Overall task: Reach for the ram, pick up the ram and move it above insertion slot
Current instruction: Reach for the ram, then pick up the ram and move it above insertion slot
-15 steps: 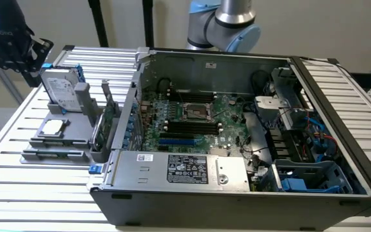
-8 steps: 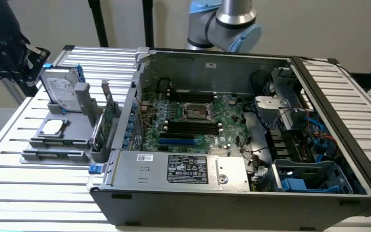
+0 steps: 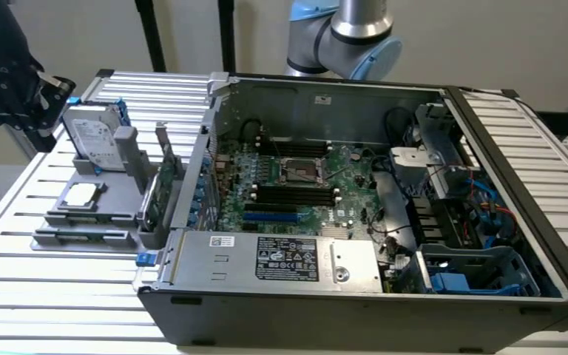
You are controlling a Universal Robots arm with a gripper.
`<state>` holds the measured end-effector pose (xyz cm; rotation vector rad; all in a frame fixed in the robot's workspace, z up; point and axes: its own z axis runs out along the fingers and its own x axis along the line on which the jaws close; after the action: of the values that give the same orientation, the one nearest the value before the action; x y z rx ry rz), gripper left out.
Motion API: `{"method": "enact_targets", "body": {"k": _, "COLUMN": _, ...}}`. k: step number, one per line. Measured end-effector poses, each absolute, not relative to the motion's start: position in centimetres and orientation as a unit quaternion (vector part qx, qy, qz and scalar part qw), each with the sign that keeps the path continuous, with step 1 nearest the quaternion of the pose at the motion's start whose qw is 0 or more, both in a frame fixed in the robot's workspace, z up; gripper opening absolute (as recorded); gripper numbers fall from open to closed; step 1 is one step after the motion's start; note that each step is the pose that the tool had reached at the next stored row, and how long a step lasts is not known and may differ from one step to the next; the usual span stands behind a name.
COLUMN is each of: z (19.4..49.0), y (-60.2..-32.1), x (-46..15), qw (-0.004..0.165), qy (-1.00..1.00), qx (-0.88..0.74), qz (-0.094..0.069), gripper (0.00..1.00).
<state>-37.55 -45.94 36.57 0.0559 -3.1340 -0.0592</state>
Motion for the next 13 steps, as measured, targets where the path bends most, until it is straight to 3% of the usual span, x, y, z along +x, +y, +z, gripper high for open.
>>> {"method": "enact_targets", "body": {"k": 13, "z": 36.48, "y": -45.94, "x": -37.54, "qw": 0.005, "qy": -0.991, "qx": 0.136, "qz": -0.018, "gripper": 0.11}}
